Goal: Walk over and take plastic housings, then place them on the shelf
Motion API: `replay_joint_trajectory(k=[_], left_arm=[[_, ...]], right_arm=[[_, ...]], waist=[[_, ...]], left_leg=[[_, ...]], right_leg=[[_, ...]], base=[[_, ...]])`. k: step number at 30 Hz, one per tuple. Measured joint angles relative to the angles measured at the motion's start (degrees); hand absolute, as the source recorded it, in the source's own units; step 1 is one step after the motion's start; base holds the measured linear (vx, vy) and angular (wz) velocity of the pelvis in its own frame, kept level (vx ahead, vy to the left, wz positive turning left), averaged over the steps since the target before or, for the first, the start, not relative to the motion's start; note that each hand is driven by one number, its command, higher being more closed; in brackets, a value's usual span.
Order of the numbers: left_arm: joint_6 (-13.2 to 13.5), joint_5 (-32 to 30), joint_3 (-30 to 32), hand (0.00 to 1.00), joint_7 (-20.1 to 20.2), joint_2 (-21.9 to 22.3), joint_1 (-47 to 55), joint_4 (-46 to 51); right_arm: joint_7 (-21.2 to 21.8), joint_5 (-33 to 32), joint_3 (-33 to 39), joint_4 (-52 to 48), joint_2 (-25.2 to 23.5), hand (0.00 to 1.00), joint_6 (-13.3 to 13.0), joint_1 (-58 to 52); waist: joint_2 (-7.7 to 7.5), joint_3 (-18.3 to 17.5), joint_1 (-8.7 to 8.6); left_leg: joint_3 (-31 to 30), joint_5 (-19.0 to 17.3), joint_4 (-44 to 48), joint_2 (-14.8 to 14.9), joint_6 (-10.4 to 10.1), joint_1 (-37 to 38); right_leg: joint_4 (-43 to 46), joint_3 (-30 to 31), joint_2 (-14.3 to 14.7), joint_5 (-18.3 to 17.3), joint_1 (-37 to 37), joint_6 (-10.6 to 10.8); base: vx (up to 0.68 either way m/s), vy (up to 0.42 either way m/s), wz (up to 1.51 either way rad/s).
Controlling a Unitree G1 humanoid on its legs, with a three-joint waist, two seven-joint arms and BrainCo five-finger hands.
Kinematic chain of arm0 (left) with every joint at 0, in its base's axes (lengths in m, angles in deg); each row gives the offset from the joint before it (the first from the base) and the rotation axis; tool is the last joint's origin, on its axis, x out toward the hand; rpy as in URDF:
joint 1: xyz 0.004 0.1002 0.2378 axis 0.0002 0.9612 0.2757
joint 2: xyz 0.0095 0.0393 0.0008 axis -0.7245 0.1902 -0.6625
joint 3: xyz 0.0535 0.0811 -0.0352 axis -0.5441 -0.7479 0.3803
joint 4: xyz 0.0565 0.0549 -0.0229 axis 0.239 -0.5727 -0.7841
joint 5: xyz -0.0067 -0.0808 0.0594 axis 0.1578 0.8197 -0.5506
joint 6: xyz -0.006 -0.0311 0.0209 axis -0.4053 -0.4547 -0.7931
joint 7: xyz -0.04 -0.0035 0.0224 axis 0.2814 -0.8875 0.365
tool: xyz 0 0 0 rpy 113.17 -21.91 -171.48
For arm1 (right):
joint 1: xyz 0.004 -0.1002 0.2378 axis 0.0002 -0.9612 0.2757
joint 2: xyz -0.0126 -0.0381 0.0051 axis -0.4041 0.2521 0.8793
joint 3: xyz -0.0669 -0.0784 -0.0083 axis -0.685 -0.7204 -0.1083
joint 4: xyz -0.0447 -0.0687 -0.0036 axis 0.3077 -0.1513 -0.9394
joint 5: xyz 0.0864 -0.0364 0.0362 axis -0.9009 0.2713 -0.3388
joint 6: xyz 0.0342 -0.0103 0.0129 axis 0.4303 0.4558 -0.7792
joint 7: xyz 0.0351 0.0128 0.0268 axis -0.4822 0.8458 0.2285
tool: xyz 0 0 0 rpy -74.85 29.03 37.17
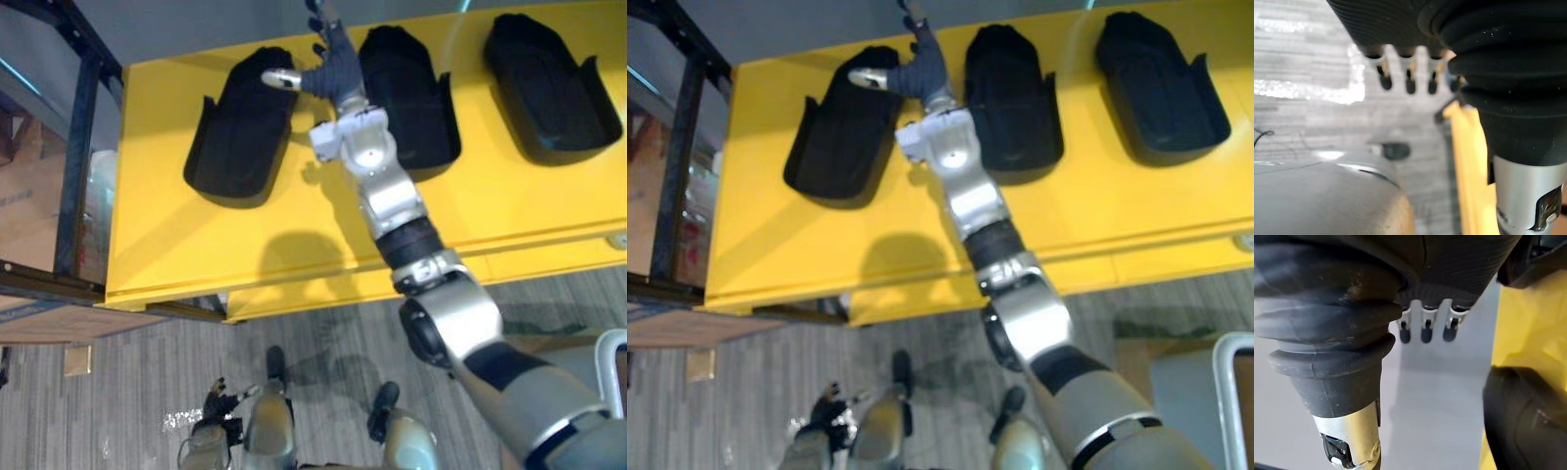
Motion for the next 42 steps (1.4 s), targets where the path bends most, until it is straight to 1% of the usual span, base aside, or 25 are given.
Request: replay_joint_trajectory(k=[4,8,12,18,22,27,31,35,42], left_arm=[[0.02,0.06,-0.23,0.0,-0.01,0.0,-0.33,-0.01],[0.12,0.05,-0.86,0.0,-0.03,0.09,-0.77,0.09],[0.04,-0.13,-0.82,0.0,-0.01,0.44,-0.9,0.01],[0.05,-0.18,-0.73,0.0,0.02,0.7,-0.91,0.09],[0.05,-0.22,-0.73,0.0,0.05,0.72,-0.91,0.08],[0.08,-0.22,-0.74,0.0,0.08,0.73,-0.92,0.16],[0.13,-0.2,-0.78,0.0,0.09,0.73,-1.01,0.3],[0.12,-0.21,-0.77,0.0,0.11,0.75,-1.0,0.23],[0.12,-0.26,-0.77,0.0,0.39,0.75,-1.0,0.19]], right_arm=[[-0.17,0.01,2.27,1.82,0.76,0.0,-0.01,0.01],[-1.58,0.01,2.95,1.78,1.94,0.0,-0.01,0.65],[-1.88,0.05,4.19,1.76,3.13,0.0,0.14,1.65],[-2.56,0.0,4.91,1.76,3.29,0.0,0.14,2.61],[-1.12,-2.0,4.98,2.18,3.31,0.0,0.13,2.94],[1.14,-3.56,4.06,4.07,3.72,0.0,0.09,4.3],[1.37,-4.57,2.81,6.59,4.21,0.0,0.05,5.65],[2.53,-4.9,2.77,9.28,4.74,0.0,0.09,6.66],[2.64,-4.93,3.06,13.16,5.03,0.0,0.29,8.35]], waist=[[0.13,0.07,0.1],[1.07,0.54,0.36],[1.98,1.27,0.72],[2.16,1.36,0.86],[2.73,1.65,0.98],[2.78,1.67,0.97],[2.79,1.66,0.93],[2.79,1.66,1.42],[2.79,1.66,1.88]], left_leg=[[-0.24,0.11,-0.12,0.0,-0.14,-0.25],[-0.18,0.17,-0.04,-0.1,-0.19,-1.33],[-0.48,0.49,-0.1,-0.15,-0.16,-2.01],[-0.47,0.49,-0.18,-0.44,-0.16,-2.06],[-0.53,0.49,-0.22,-0.47,-0.16,-2.11],[-0.73,0.56,-0.33,-0.5,-0.12,-2.28],[-1.92,0.84,-0.3,-0.63,-0.17,-3.09],[-2.07,0.85,-0.29,-0.75,-0.18,-3.16],[-2.12,0.9,-0.17,-0.76,-0.16,-3.16]], right_leg=[[0.09,-0.2,-0.21,0.0,-0.14,0.0],[0.35,-0.16,-0.35,-0.2,-1.4,-0.24],[1.46,-0.4,-0.48,-0.21,-2.23,-0.26],[1.68,-0.49,-1.03,-0.21,-2.36,-0.25],[1.67,-0.68,-1.05,-0.22,-2.36,-0.26],[1.62,-1.19,-1.03,-0.22,-2.36,-0.27],[1.56,-1.93,-1.0,-0.22,-2.39,-0.27],[1.67,-2.04,-1.0,-0.22,-2.39,-0.27],[1.75,-2.03,-1.01,-0.22,-2.35,-0.27]], base=[[0.0,0.004,0.02],[0.0,0.0,0.0],[0.0,-0.004,0.05],[0.0,0.0,0.0],[0.0,0.0,0.0],[0.0,-0.002,0.02],[0.0,-0.004,0.12],[0.0,-0.001,0.03],[0.0,0.0,0.0]])
